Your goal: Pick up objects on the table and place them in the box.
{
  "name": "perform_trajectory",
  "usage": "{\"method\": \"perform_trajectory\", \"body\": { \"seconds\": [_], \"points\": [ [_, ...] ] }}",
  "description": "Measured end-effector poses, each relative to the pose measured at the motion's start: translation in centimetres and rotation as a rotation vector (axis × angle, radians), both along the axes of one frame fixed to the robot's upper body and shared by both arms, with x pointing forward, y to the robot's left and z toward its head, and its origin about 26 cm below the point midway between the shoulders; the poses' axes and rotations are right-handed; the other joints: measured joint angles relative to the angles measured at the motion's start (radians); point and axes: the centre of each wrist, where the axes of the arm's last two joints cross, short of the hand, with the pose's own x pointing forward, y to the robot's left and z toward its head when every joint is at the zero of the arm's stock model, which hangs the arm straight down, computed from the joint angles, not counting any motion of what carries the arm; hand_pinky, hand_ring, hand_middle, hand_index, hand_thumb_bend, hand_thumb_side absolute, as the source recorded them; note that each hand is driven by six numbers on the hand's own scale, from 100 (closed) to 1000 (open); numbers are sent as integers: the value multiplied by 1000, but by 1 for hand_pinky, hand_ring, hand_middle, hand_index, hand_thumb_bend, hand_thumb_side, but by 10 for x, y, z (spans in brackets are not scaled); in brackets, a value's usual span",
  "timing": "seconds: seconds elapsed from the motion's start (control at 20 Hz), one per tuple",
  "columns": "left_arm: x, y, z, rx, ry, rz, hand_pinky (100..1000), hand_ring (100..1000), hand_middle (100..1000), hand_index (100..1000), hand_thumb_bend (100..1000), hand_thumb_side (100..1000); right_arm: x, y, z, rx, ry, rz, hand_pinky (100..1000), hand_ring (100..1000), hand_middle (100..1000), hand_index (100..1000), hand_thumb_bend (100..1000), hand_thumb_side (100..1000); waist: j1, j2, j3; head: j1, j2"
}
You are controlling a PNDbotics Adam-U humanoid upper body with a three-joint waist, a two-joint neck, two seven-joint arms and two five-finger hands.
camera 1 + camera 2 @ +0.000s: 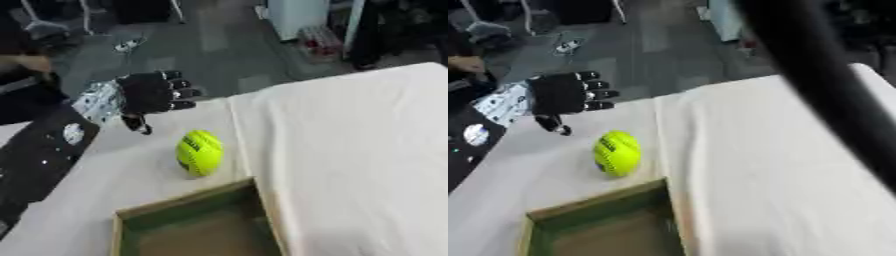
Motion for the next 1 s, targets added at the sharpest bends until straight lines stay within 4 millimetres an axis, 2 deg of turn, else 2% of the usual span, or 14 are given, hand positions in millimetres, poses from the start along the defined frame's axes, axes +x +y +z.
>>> {"method": "perform_trajectory", "body": {
  "seconds": [0.3, 0.65, 0.7, 0.9, 0.95, 1.0],
  "points": [
    [2, -7, -9, 37, 27, -17, 765, 810, 890, 886, 729, 392, 0, 0, 0, -4, 41, 22, 100, 388, 484, 571, 100, 929, 0, 5, 3, 3, 0],
    [4, -18, -17, 66, 46, -37, 764, 814, 888, 886, 719, 389, 0, -3, 1, -19, 66, 29, 100, 388, 484, 570, 100, 937, 3, 3, 7, 9, 0],
    [4, -19, -17, 65, 46, -40, 764, 815, 887, 885, 747, 376, 0, -3, 2, -19, 68, 31, 100, 389, 484, 569, 100, 927, 5, 3, 6, 9, 0],
    [5, -25, -11, 56, 32, -55, 768, 820, 890, 891, 760, 372, 0, -5, 3, -20, 75, 36, 100, 389, 484, 569, 100, 927, 13, -3, 2, 16, 0],
    [5, -26, -10, 54, 30, -56, 769, 820, 891, 892, 762, 372, 0, -5, 3, -20, 77, 37, 100, 389, 484, 569, 100, 950, 16, -3, 1, 16, 0],
    [5, -26, -10, 53, 30, -57, 776, 827, 899, 908, 767, 376, 0, -6, 4, -20, 78, 38, 100, 390, 483, 569, 100, 927, 18, -3, 1, 16, -1]
  ]
}}
